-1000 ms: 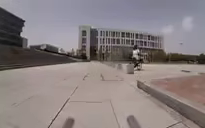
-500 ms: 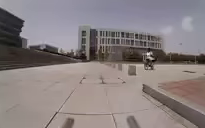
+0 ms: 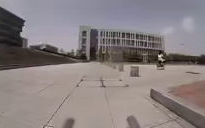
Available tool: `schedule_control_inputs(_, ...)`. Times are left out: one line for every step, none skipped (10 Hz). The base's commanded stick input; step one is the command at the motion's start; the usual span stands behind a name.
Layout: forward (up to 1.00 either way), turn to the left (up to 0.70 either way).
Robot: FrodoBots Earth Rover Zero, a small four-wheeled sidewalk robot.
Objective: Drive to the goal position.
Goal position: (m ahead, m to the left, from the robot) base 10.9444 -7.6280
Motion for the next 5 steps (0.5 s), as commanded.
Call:
schedule_control_inputs(0.7, 0.0)
schedule_control_inputs(0.7, 0.0)
schedule_control_inputs(0.7, 0.0)
schedule_control_inputs(0.7, 0.0)
schedule_control_inputs(0.7, 0.0)
